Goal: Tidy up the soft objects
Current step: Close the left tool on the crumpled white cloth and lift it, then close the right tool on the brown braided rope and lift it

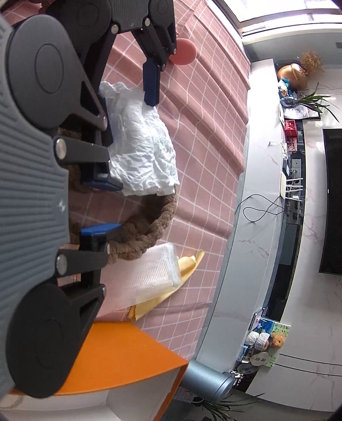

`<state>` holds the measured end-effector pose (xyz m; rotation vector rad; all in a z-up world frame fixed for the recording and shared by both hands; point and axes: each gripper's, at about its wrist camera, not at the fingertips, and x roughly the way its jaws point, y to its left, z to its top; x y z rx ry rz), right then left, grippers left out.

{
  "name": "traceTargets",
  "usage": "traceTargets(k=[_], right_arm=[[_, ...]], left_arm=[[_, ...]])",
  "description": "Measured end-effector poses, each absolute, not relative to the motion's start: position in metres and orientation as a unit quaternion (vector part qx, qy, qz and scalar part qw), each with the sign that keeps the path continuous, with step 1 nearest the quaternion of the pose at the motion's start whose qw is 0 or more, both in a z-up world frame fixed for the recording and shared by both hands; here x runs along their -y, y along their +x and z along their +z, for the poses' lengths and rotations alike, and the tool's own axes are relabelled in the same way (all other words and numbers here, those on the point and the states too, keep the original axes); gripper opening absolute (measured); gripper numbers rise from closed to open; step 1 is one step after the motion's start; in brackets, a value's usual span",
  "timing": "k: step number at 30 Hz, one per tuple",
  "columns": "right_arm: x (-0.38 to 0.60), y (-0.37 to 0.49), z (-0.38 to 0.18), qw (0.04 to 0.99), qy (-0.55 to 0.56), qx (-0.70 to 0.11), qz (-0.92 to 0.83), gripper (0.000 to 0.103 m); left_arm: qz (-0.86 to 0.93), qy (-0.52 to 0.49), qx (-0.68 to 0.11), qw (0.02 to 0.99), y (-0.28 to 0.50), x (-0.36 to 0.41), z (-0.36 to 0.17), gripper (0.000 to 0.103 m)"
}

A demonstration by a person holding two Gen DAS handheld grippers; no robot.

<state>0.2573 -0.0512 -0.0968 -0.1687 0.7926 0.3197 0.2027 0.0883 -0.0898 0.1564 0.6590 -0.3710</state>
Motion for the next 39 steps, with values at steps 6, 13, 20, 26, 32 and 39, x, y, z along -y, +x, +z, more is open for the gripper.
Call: traceTargets(k=[6,13,20,26,32,39], right_arm=[[0.048,0.257,-0.108,0.9,-0.074,-0.397,0.164,0.01],[0.064,0.242,-0.091,0.913,-0.056,-0.375,0.153,0.045],[0.076,0.246,-0.083,0.908,-0.05,-0.383,0.161,0.1],[0.062,0.273,-0.1,0.876,-0.086,-0.442,0.172,0.1],[0.044,0.289,-0.115,0.851,-0.092,-0.481,0.19,0.1],[0.024,0.291,-0.127,0.845,-0.128,-0.488,0.178,0.093]], left_arm=[[-0.18,0.094,-0.304,0.931,0.196,-0.083,-0.088,0.042],[-0.168,0.016,-0.287,0.943,0.185,-0.103,-0.067,0.028],[-0.089,-0.056,-0.308,0.946,0.178,-0.132,-0.043,0.028],[-0.091,-0.061,-0.321,0.941,0.18,-0.13,-0.052,0.028],[-0.098,-0.068,-0.329,0.937,0.184,-0.133,-0.061,0.028],[-0.093,-0.068,-0.337,0.935,0.184,-0.134,-0.068,0.028]])
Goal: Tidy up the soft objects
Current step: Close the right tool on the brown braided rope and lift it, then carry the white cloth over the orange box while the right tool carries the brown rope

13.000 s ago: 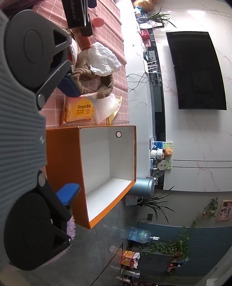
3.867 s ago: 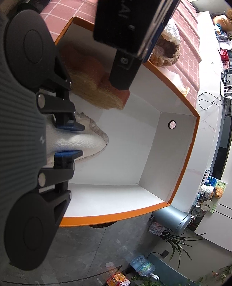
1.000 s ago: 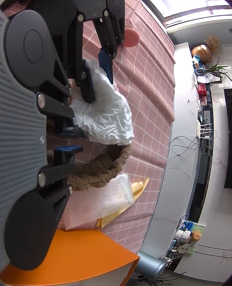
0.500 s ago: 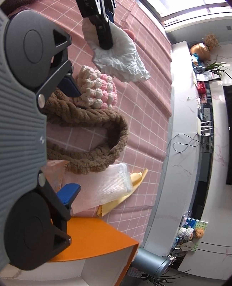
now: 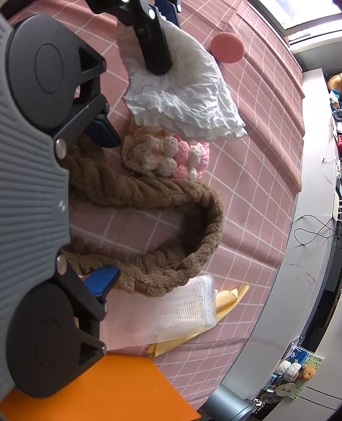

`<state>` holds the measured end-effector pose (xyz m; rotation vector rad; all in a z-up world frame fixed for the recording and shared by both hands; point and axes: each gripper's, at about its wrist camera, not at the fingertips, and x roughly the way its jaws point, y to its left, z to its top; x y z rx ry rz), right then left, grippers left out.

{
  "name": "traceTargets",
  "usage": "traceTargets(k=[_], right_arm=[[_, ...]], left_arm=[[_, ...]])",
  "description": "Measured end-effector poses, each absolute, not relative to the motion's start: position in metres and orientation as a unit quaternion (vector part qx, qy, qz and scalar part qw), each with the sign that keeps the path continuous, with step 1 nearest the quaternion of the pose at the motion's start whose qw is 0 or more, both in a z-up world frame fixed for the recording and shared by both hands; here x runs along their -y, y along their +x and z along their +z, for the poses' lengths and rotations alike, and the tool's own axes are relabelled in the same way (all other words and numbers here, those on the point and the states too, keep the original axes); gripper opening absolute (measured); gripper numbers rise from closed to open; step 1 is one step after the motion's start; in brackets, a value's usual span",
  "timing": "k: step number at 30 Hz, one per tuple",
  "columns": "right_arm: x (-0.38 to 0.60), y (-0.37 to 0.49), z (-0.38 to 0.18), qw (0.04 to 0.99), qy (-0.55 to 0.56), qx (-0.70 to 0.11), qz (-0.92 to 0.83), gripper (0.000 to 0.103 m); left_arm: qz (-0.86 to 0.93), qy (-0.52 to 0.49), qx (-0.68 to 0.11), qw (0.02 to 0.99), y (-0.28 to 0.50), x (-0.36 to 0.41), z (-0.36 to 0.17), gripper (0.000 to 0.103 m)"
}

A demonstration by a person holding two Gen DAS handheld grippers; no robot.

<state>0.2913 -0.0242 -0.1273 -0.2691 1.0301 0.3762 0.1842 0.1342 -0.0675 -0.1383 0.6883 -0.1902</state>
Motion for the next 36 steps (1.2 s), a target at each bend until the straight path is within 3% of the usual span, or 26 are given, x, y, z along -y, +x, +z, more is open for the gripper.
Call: traceTargets(k=[3,4,6,7,15,29,36], right_arm=[[0.024,0.29,-0.13,0.842,-0.126,-0.492,0.181,0.073],[0.025,0.292,-0.133,0.833,-0.108,-0.509,0.19,0.042],[0.028,0.293,-0.134,0.835,-0.095,-0.508,0.188,0.035],[0.027,0.29,-0.133,0.836,-0.101,-0.505,0.189,0.022],[0.038,0.267,-0.104,0.843,-0.064,-0.477,0.241,0.019],[0.045,0.23,0.01,0.89,-0.041,-0.357,0.281,0.017],[0.046,0.235,-0.03,0.868,-0.07,-0.419,0.259,0.018]], left_arm=[[-0.096,-0.068,-0.337,0.934,0.183,-0.134,-0.069,0.028],[-0.096,-0.068,-0.337,0.934,0.183,-0.134,-0.069,0.028],[-0.096,-0.066,-0.337,0.934,0.182,-0.133,-0.069,0.028],[-0.096,-0.067,-0.337,0.934,0.182,-0.133,-0.069,0.028],[-0.089,-0.07,-0.336,0.935,0.182,-0.135,-0.068,0.028],[-0.084,-0.083,-0.312,0.943,0.159,-0.139,-0.042,0.028],[-0.093,-0.081,-0.324,0.938,0.149,-0.132,-0.048,0.028]])
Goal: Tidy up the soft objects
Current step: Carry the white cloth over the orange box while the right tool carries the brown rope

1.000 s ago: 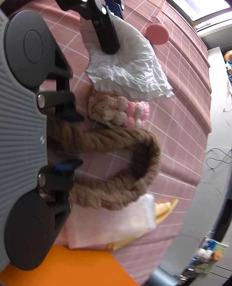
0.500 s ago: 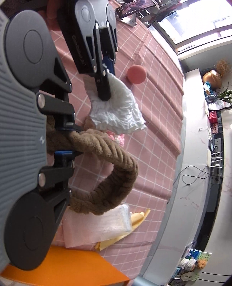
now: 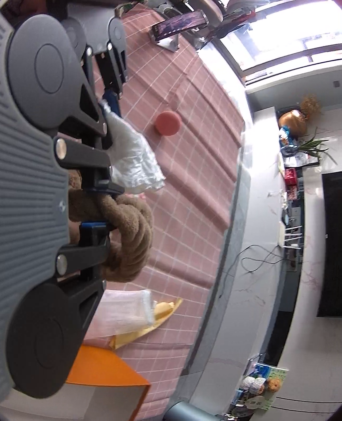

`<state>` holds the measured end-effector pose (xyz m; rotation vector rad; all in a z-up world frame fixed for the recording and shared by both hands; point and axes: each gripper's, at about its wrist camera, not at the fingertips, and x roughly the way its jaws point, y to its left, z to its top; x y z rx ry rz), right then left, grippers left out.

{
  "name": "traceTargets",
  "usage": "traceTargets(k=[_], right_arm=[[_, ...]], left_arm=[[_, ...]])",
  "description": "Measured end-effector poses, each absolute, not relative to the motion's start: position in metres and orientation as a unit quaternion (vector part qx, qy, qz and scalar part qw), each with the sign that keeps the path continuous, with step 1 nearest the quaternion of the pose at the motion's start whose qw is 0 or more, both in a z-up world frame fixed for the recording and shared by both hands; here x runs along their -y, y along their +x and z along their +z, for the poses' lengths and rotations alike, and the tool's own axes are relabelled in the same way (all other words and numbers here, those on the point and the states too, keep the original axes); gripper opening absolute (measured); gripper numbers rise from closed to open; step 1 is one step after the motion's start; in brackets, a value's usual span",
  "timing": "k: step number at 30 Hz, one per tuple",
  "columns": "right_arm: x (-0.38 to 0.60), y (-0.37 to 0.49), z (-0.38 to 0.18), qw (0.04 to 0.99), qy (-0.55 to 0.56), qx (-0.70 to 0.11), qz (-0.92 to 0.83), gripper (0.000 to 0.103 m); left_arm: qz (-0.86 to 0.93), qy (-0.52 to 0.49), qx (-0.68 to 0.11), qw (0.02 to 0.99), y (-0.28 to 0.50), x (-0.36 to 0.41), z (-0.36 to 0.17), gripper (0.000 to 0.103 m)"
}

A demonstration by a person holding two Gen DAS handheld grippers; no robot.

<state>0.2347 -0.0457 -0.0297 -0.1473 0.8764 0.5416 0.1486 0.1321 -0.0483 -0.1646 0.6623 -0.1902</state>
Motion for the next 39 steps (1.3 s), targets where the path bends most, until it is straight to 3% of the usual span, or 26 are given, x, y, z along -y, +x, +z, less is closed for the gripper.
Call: traceTargets(k=[15,20,24,31,39], right_arm=[[0.063,0.24,-0.104,0.818,-0.117,-0.518,0.222,0.044],[0.049,0.251,-0.116,0.799,-0.141,-0.54,0.224,0.044],[0.044,0.252,-0.123,0.794,-0.156,-0.548,0.212,0.041],[0.041,0.246,-0.127,0.802,-0.179,-0.532,0.205,0.025],[0.051,0.237,-0.11,0.824,-0.15,-0.504,0.208,0.014]], left_arm=[[-0.111,-0.067,-0.349,0.928,0.15,-0.121,-0.062,0.028],[-0.11,-0.068,-0.359,0.924,0.153,-0.122,-0.069,0.028],[-0.111,-0.066,-0.363,0.923,0.154,-0.122,-0.071,0.028],[-0.111,-0.057,-0.369,0.921,0.155,-0.117,-0.071,0.028],[-0.106,-0.051,-0.364,0.924,0.151,-0.117,-0.065,0.028]])
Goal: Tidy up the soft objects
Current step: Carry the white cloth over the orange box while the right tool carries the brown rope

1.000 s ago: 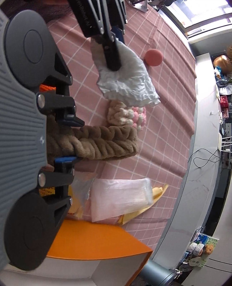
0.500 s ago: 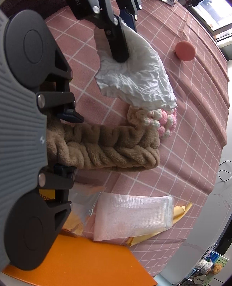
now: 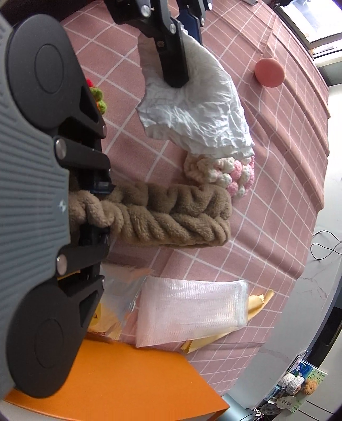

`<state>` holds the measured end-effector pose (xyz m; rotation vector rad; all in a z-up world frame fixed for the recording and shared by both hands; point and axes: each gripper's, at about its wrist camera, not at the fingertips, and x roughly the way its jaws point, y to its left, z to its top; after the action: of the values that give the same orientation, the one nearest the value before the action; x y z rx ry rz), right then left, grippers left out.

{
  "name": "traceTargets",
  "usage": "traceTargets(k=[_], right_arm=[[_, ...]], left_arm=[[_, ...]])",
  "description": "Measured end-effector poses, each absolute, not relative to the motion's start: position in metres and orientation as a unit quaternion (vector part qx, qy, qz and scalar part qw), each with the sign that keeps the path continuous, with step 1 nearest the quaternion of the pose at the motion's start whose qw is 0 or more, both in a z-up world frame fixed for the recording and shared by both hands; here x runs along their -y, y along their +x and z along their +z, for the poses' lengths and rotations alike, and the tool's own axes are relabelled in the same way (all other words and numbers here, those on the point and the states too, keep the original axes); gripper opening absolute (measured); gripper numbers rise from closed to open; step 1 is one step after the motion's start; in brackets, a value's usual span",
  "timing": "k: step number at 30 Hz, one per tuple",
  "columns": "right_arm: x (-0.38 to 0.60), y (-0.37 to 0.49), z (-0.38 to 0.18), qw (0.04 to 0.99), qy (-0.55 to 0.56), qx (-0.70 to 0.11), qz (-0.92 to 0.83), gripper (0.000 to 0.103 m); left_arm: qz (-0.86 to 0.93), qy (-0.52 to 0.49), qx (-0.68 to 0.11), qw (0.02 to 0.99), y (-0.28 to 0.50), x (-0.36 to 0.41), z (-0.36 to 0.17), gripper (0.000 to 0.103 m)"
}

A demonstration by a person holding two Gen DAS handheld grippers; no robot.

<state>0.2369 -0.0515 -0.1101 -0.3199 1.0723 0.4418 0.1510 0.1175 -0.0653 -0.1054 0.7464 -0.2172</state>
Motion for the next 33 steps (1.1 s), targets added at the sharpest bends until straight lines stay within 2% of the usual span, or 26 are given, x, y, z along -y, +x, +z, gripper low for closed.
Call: traceTargets(k=[13,22,27,33], right_arm=[[0.105,0.202,-0.001,0.885,-0.069,-0.403,0.223,0.014],[0.177,0.186,0.068,0.921,-0.04,-0.34,0.185,0.014],[0.217,0.19,0.075,0.928,-0.051,-0.341,0.142,0.014],[0.267,0.201,0.042,0.917,-0.063,-0.381,0.102,0.014]], left_arm=[[-0.116,-0.045,-0.311,0.942,0.133,-0.096,-0.01,0.028],[-0.176,-0.013,-0.266,0.947,0.14,-0.038,0.039,0.028],[-0.23,0.002,-0.262,0.937,0.156,0.009,0.05,0.028],[-0.28,0.034,-0.282,0.917,0.178,0.069,0.038,0.028]])
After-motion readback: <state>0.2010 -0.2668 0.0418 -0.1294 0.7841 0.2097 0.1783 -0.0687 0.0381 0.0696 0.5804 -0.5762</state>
